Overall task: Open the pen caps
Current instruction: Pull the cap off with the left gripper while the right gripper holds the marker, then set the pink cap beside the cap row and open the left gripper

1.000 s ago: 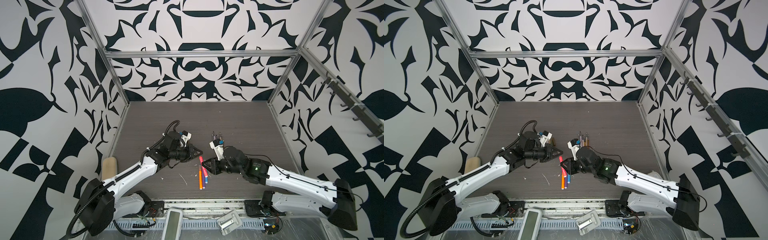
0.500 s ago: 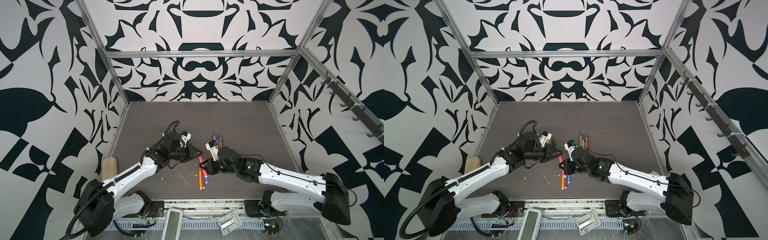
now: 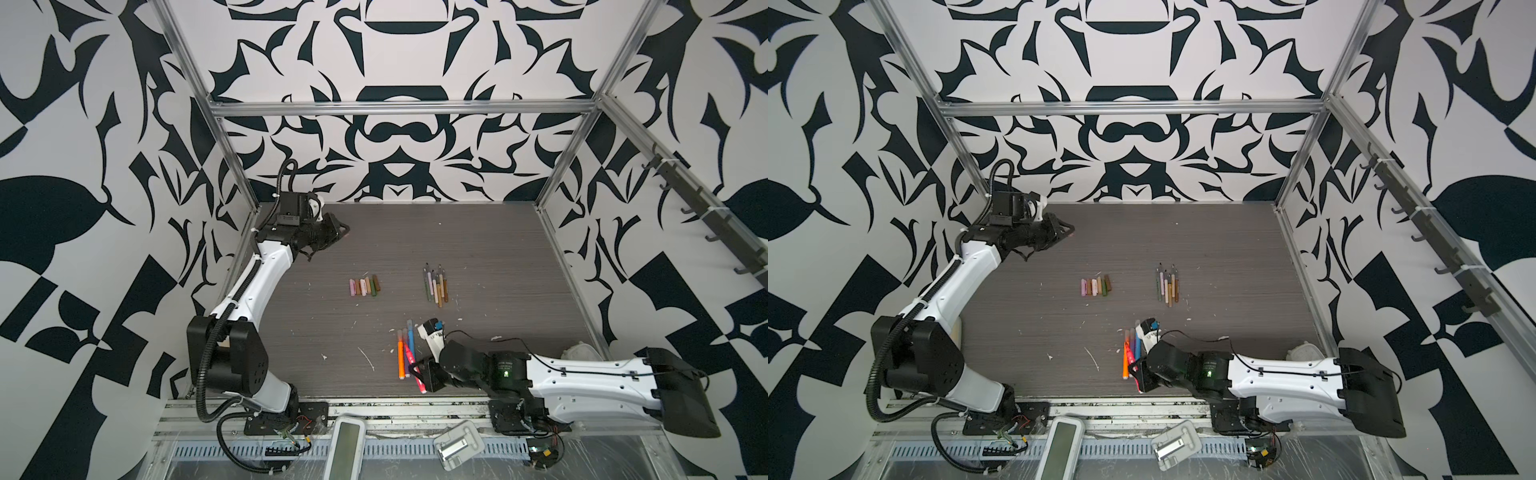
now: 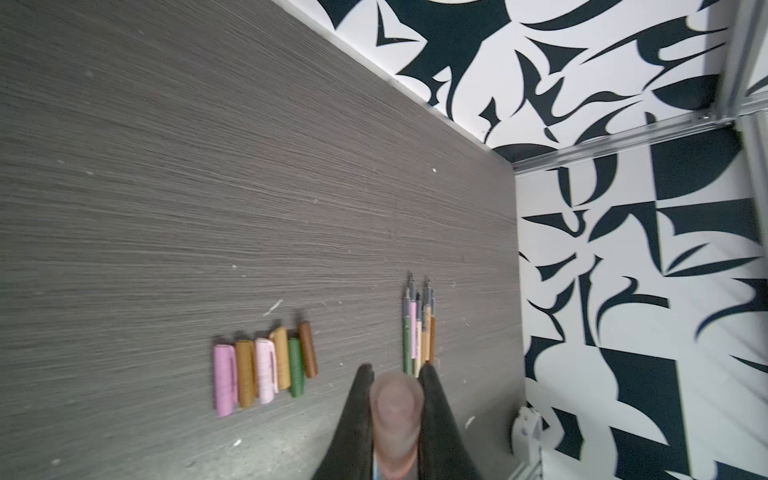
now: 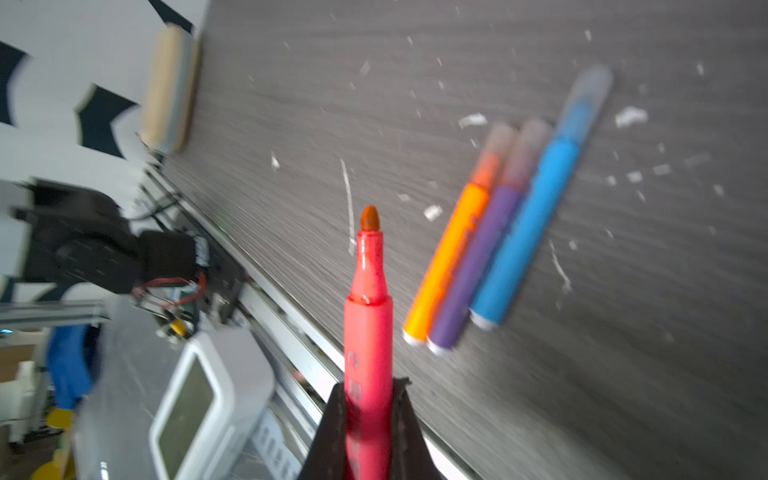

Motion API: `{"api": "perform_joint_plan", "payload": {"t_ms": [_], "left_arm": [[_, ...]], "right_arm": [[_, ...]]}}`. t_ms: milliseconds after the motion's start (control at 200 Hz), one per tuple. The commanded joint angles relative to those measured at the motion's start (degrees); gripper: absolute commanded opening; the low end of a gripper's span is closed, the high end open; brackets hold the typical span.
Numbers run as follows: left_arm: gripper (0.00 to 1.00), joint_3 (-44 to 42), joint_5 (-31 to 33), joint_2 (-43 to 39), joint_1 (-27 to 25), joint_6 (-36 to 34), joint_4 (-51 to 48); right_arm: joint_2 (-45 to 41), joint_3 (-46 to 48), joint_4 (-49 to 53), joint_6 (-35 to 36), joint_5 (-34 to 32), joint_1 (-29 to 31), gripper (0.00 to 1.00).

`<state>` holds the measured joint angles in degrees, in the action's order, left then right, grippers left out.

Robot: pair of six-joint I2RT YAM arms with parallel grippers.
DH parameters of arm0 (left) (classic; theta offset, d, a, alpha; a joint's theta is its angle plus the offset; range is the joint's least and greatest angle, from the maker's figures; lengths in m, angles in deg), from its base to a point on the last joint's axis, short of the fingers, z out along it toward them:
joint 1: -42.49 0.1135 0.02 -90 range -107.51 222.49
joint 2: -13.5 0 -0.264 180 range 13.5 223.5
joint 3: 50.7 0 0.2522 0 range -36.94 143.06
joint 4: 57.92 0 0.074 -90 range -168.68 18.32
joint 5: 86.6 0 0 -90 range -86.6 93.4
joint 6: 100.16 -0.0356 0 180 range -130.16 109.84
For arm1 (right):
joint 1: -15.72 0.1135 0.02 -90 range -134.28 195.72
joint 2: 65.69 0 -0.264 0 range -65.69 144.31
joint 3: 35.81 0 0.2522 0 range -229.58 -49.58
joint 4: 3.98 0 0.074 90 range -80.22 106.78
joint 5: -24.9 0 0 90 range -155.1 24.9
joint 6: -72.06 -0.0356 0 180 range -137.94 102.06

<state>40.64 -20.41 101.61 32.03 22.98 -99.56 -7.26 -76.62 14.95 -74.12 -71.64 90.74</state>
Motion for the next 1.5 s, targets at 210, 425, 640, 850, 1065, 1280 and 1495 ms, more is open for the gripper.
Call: {"api": "perform_joint_plan", "payload": {"t_ms": [210,425,640,850,1065,1280,1495], "left_arm": [[0.0,-10.54,8.4,-0.26,-1.58,-7.56,-7.6],[0.0,-6.55,13.59,8.15,-1.51,-8.51,-13.16],[0.0,-4.11,13.63,16.23,-1.36,-8.11,-13.81],[0.04,-5.74,10.48,18.22,-1.39,-6.46,-9.74],[0.07,-8.16,7.32,19.32,-1.41,-5.81,-6.76],[0.04,-11.7,6.94,18.7,-1.36,-4.83,-3.24],[0.13,-14.8,9.61,15.86,-1.32,-3.85,-0.9]], "right_arm": [[-7.37,3.13,5.56,1.03,-21.7,-1.5,0.0],[-14.09,10.88,2.07,-3.41,-21.95,-5.94,0.0],[-25.54,16.93,2.35,-4.89,-21.74,-6.94,0.0],[-36.86,20.65,6.44,-6.81,-23.05,-7.08,0.0],[-43.64,22.21,9.78,-7.53,-23.56,-7.05,0.0],[-43.25,22.06,9.82,-7.58,-23.51,-7.08,0.0],[-41.51,21.7,9.03,-7.37,-23.28,-7.06,0.0]]}}
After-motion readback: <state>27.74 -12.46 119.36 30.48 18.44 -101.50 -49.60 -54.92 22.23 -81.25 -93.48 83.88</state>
